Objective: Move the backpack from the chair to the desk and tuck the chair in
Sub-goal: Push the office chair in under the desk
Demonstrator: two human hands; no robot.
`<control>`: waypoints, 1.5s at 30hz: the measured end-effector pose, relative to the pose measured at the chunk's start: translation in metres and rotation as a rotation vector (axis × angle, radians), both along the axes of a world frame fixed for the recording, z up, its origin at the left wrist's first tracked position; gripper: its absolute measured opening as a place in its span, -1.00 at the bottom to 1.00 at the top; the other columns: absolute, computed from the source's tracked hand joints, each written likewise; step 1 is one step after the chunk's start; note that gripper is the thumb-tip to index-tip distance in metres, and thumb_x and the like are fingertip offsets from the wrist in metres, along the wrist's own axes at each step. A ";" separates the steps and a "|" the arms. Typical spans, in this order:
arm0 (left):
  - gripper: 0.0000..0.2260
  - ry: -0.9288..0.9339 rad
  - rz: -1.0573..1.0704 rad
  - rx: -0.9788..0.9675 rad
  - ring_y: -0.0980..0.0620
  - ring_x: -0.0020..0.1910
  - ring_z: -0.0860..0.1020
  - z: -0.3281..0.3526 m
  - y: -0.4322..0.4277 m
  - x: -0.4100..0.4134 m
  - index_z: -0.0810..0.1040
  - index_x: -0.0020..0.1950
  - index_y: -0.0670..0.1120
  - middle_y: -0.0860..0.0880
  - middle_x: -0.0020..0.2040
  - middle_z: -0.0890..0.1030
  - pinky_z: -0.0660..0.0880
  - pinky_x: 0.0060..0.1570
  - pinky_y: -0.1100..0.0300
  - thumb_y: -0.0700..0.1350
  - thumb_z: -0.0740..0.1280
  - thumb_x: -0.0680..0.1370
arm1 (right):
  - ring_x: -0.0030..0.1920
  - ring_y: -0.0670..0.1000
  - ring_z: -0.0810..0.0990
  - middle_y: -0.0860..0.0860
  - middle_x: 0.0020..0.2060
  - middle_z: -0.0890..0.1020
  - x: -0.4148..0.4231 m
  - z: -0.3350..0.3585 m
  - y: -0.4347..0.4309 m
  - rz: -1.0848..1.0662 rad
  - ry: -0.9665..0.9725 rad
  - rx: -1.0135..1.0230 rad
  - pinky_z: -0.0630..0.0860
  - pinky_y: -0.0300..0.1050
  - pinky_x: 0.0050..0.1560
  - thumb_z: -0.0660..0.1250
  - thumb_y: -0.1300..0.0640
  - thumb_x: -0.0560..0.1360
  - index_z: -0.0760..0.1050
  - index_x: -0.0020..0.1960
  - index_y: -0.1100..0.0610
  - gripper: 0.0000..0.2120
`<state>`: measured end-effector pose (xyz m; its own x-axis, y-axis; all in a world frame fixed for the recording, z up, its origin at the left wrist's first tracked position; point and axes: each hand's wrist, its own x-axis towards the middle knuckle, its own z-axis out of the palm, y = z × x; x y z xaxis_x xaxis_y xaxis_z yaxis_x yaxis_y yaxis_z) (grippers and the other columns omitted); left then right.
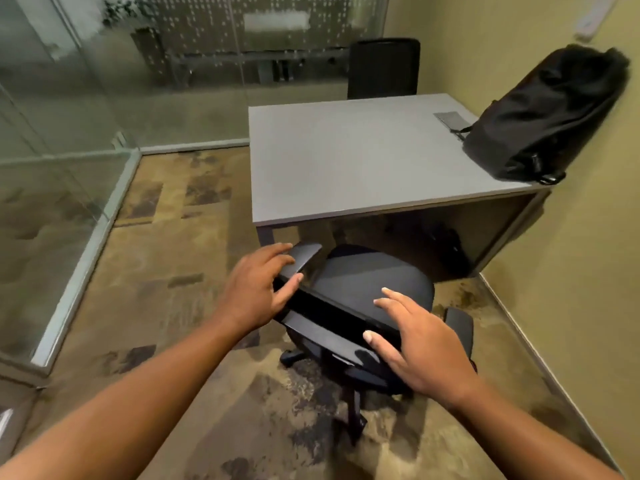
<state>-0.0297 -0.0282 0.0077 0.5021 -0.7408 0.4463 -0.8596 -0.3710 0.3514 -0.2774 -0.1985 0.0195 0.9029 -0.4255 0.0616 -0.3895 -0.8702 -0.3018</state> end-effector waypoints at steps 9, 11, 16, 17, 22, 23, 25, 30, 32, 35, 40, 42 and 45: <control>-0.35 0.097 -0.107 0.330 -0.03 0.59 0.15 -0.028 0.028 0.008 0.19 0.58 0.10 0.01 0.58 0.28 0.07 0.54 -0.11 0.36 -0.03 0.56 | 0.56 -0.07 0.16 -0.08 0.57 0.21 0.011 -0.009 0.034 -0.081 0.140 0.020 0.22 -0.06 0.50 -0.11 -0.44 0.51 0.08 0.58 -0.08 -0.25; -0.36 0.064 -0.105 0.377 -0.03 0.59 0.14 -0.031 0.031 0.003 0.26 0.55 0.13 0.04 0.58 0.29 -0.01 0.55 -0.13 0.36 -0.12 0.57 | 0.58 -0.04 0.11 -0.07 0.58 0.19 0.008 -0.015 0.039 -0.104 0.197 -0.009 0.17 -0.04 0.52 -0.18 -0.43 0.52 0.06 0.59 -0.08 -0.25; -0.37 0.022 -0.116 0.448 -0.07 0.60 0.08 -0.033 0.036 -0.011 0.25 0.55 0.19 0.03 0.59 0.27 -0.08 0.54 -0.16 0.36 -0.22 0.57 | 0.57 0.00 0.13 -0.09 0.57 0.23 0.001 -0.029 0.066 -0.288 0.214 -0.050 0.09 0.02 0.54 -0.37 -0.36 0.53 0.05 0.58 -0.11 -0.29; -0.38 0.021 -0.113 0.451 -0.07 0.60 0.08 -0.033 0.037 -0.014 0.25 0.55 0.19 0.03 0.59 0.27 -0.08 0.54 -0.16 0.35 -0.22 0.58 | 0.57 0.02 0.14 -0.09 0.56 0.24 0.000 -0.031 0.072 -0.321 0.215 -0.079 0.08 0.04 0.54 -0.36 -0.36 0.53 0.05 0.58 -0.12 -0.29; -0.38 0.048 -0.093 0.470 -0.04 0.60 0.07 -0.031 0.038 -0.022 0.22 0.56 0.19 0.04 0.60 0.23 -0.11 0.54 -0.12 0.34 -0.23 0.58 | 0.58 0.23 0.00 -0.01 0.58 0.18 -0.003 -0.032 0.089 -0.546 0.270 -0.062 -0.02 0.30 0.51 -0.37 -0.49 0.44 -0.02 0.58 -0.18 -0.20; -0.38 0.053 -0.090 0.476 -0.04 0.61 0.06 -0.030 0.038 -0.024 0.20 0.56 0.20 0.04 0.61 0.22 -0.12 0.54 -0.11 0.35 -0.23 0.57 | 0.58 0.24 -0.03 -0.01 0.59 0.17 -0.003 -0.032 0.091 -0.570 0.265 -0.051 -0.04 0.35 0.49 -0.38 -0.51 0.42 -0.03 0.57 -0.19 -0.19; -0.36 0.061 -0.091 0.487 -0.03 0.61 0.03 -0.031 0.039 -0.026 0.16 0.57 0.21 0.04 0.62 0.18 -0.14 0.55 -0.11 0.37 -0.25 0.56 | 0.59 0.23 -0.05 -0.03 0.59 0.15 -0.004 -0.033 0.093 -0.581 0.246 -0.033 -0.08 0.40 0.47 -0.38 -0.51 0.41 -0.04 0.57 -0.20 -0.19; -0.27 0.088 -0.098 0.496 -0.03 0.62 -0.02 -0.030 0.037 -0.026 0.13 0.57 0.25 0.04 0.63 0.14 -0.20 0.53 -0.10 0.45 -0.33 0.48 | 0.59 0.19 -0.09 -0.05 0.60 0.11 -0.010 -0.035 0.085 -0.546 0.212 0.012 -0.15 0.42 0.47 -0.33 -0.53 0.42 -0.07 0.57 -0.22 -0.20; -0.24 0.101 -0.100 0.494 -0.02 0.62 -0.04 -0.031 0.035 -0.026 0.14 0.56 0.27 0.04 0.63 0.14 -0.23 0.52 -0.09 0.47 -0.35 0.45 | 0.60 0.17 -0.13 -0.06 0.61 0.07 -0.012 -0.035 0.083 -0.535 0.204 0.031 -0.22 0.40 0.46 -0.34 -0.54 0.40 -0.12 0.56 -0.23 -0.19; -0.23 0.117 -0.102 0.491 -0.02 0.62 -0.04 -0.033 0.035 -0.025 0.14 0.56 0.28 0.04 0.63 0.13 -0.24 0.52 -0.09 0.49 -0.36 0.43 | 0.59 0.17 -0.15 -0.07 0.61 0.04 -0.011 -0.034 0.081 -0.533 0.210 0.037 -0.24 0.38 0.47 -0.37 -0.55 0.37 -0.15 0.56 -0.23 -0.17; -0.28 0.074 -0.132 0.529 -0.05 0.62 -0.05 -0.033 0.034 -0.020 0.04 0.57 0.30 0.02 0.64 0.08 -0.20 0.52 -0.12 0.48 -0.32 0.46 | 0.60 0.16 -0.13 -0.07 0.61 0.03 -0.008 -0.033 0.078 -0.525 0.226 0.029 -0.18 0.34 0.51 -0.44 -0.58 0.31 -0.15 0.56 -0.24 -0.10; -0.28 0.074 -0.151 0.541 -0.05 0.62 -0.07 -0.032 0.033 -0.017 0.00 0.57 0.31 0.02 0.65 0.05 -0.21 0.52 -0.13 0.50 -0.32 0.45 | 0.60 0.16 -0.12 -0.07 0.61 0.04 -0.008 -0.032 0.077 -0.523 0.223 0.025 -0.16 0.31 0.52 -0.46 -0.58 0.30 -0.15 0.57 -0.24 -0.09; -0.28 0.091 -0.165 0.536 -0.05 0.62 -0.10 -0.033 0.033 -0.017 0.00 0.57 0.31 0.03 0.65 0.03 -0.24 0.51 -0.13 0.51 -0.31 0.45 | 0.59 0.16 -0.11 -0.07 0.61 0.04 -0.007 -0.033 0.076 -0.527 0.225 0.020 -0.15 0.30 0.52 -0.45 -0.58 0.30 -0.15 0.57 -0.25 -0.10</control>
